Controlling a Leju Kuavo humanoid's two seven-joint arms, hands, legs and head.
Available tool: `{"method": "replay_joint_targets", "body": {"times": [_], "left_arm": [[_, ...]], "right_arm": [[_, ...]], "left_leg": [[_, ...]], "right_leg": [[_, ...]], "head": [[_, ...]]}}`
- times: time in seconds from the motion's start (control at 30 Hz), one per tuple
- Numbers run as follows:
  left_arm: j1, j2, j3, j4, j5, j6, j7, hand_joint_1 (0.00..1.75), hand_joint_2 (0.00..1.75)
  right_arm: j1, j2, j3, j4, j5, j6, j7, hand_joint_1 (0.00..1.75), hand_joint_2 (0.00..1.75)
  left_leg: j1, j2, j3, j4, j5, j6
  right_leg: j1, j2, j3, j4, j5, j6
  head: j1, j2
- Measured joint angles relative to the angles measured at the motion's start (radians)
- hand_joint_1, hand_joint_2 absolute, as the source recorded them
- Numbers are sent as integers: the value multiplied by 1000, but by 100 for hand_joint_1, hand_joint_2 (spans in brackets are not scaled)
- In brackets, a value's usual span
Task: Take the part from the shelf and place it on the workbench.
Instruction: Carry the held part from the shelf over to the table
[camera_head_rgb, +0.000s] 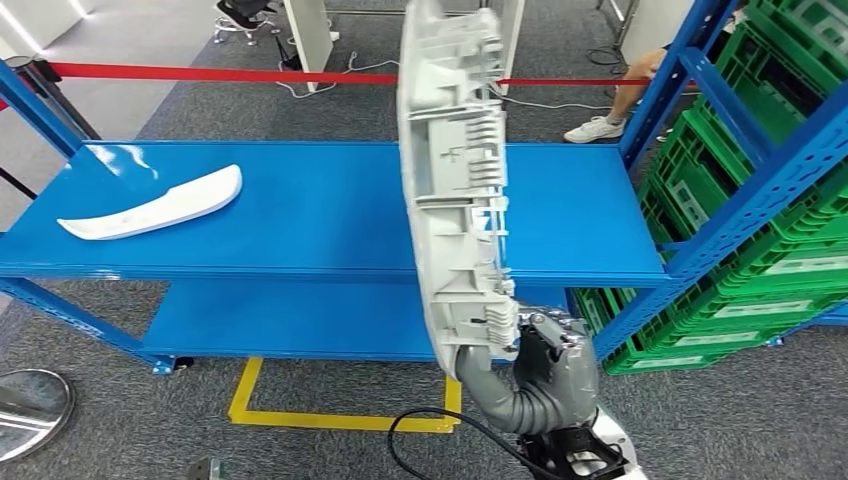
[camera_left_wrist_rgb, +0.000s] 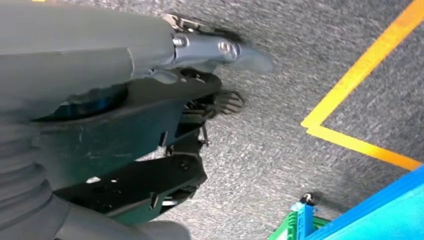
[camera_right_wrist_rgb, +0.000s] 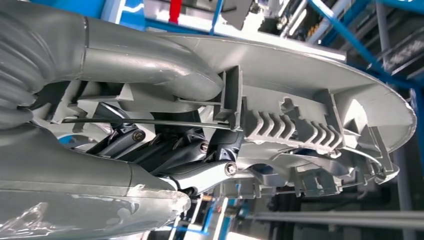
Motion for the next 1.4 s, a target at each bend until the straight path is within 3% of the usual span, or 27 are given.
{"method": "replay_joint_targets", "body": {"times": [0.07,0.17,0.2,0.23,0.27,0.3,0.37,0.43,0.53,0.57,0.63,0.7,0.73,0.77,0.8,0.87,0.93,0.97,1.03,1.07,1.1,1.2,1.23,1.27,1.3,1.33,1.4], "left_arm": [[2,-1,0,0,0,0,0,0,175],[2,-2,0,0,-2,0,-1,0,175],[2,-2,0,0,-2,0,-1,0,175],[2,-2,0,0,-3,0,-1,0,175],[2,-2,0,0,-4,0,-1,0,175],[2,-2,0,0,-5,1,-1,0,175],[2,-3,0,0,-7,1,-1,0,175],[2,-3,-1,0,-7,1,-2,0,175],[2,-4,-1,0,-8,2,-2,0,175],[2,-4,-1,0,-9,2,-2,0,175],[2,-4,-1,0,-9,2,-4,0,175],[2,-3,-1,0,-9,1,-5,0,175],[2,-3,-1,0,-9,1,-5,0,175],[2,-3,-1,0,-9,1,-5,0,175],[2,-2,-1,0,-9,1,-5,0,175],[0,-3,-1,0,-9,1,-5,0,175],[-4,-4,-1,0,-9,1,-5,0,175],[-6,-4,-1,0,-9,1,-5,0,175],[-4,-5,-1,0,-9,1,-5,0,175],[-2,-5,-1,0,-9,1,-5,0,175],[-1,-5,-1,0,-9,1,-5,0,175],[-1,-5,-1,0,-9,1,-5,0,175],[-1,-5,-1,0,-9,1,-5,0,175],[-1,-5,-1,0,-9,1,-5,0,175],[-1,-5,-1,0,-9,1,-5,0,175],[-1,-5,-1,0,-9,1,-5,0,175],[-1,-5,-1,0,-10,1,-5,0,175]], "right_arm": [[1,0,0,0,0,1,0,175,175],[2,0,0,1,1,1,0,175,175],[2,0,0,1,0,1,0,175,175],[2,0,0,1,0,1,0,175,175],[2,0,0,2,0,1,0,175,175],[2,0,0,2,0,0,0,175,175],[1,0,0,2,1,0,0,175,175],[1,0,0,1,2,-1,0,175,175],[0,0,0,2,3,-2,0,175,175],[0,0,0,2,3,-2,0,175,175],[-1,0,0,2,4,-3,0,175,175],[0,0,0,2,5,-3,0,175,175],[0,0,0,2,6,-4,0,175,175],[1,0,0,2,7,-4,0,175,175],[1,0,0,2,8,-5,0,175,175],[1,0,0,1,9,-5,0,175,175],[1,0,1,1,10,-5,0,175,175],[1,0,1,1,10,-5,0,175,175],[2,0,1,1,12,-5,-1,175,175],[3,0,1,1,12,-5,-1,175,175],[4,0,1,1,12,-5,-1,175,175],[5,0,2,1,14,-5,-1,175,175],[5,0,2,1,15,-5,-1,175,175],[5,0,2,1,16,-5,-1,175,175],[5,0,2,1,17,-5,-1,175,175],[5,0,2,1,17,-5,-1,175,175],[4,0,2,1,19,-6,-1,175,175]], "left_leg": [[2,3,-10,-5,16,14],[4,6,-33,-7,38,25],[4,7,-42,-6,45,26],[3,8,-51,-6,52,25],[3,8,-60,-5,59,24],[4,8,-68,-5,66,22],[3,8,-79,-3,77,13],[2,7,-84,-2,89,2],[4,7,-90,-4,102,-17],[5,7,-97,5,88,-22],[6,7,-128,81,11,-31],[6,7,-165,211,-73,-37],[6,7,-172,257,-88,-38],[6,7,-163,271,-81,-38],[6,7,-138,251,-59,-36],[5,7,-42,127,-18,-30],[3,6,37,5,-16,-19],[0,5,51,-25,-21,-13],[-2,6,42,-35,-10,2],[-2,8,36,-36,-1,10],[-1,9,29,-38,9,18],[1,11,-4,-38,39,27],[0,11,-17,-37,49,26],[0,12,-30,-36,58,25],[0,12,-43,-34,68,23],[1,12,-55,-32,76,20],[0,11,-73,-27,91,11]], "right_leg": [[-3,0,-12,16,-22,10],[-4,0,-60,175,-147,22],[-4,0,-72,233,-178,24],[-4,0,-71,265,-190,25],[-4,-1,-51,258,-183,26],[-5,-1,-11,211,-162,25],[-4,-1,92,65,-129,21],[0,2,141,-14,-121,11],[3,2,125,-18,-105,-12],[1,1,118,-20,-97,-21],[-2,-1,99,-22,-77,-34],[-1,-1,73,-21,-58,-38],[-1,-1,60,-21,-48,-37],[0,-1,47,-21,-38,-36],[0,-1,35,-20,-29,-35],[1,0,15,-20,-11,-29],[4,0,3,-19,7,-19],[4,-1,-1,-22,16,-13],[0,-1,-5,-27,31,-1],[-1,-1,-11,-21,20,5],[-3,-1,-21,3,-10,11],[-4,-2,-70,179,-146,23],[-4,-2,-77,232,-167,25],[-4,-2,-69,256,-166,25],[-4,-2,-42,243,-147,25],[-5,-2,3,194,-121,25],[-4,-1,109,49,-107,20]], "head": [[1,0],[6,0],[6,0],[6,0],[7,0],[7,0],[7,0],[7,0],[7,0],[6,0],[2,0],[-1,0],[-1,0],[-1,0],[-1,0],[-1,0],[-1,0],[0,0],[-1,0],[0,0],[2,0],[4,0],[4,0],[4,0],[4,0],[4,0],[5,0]]}}
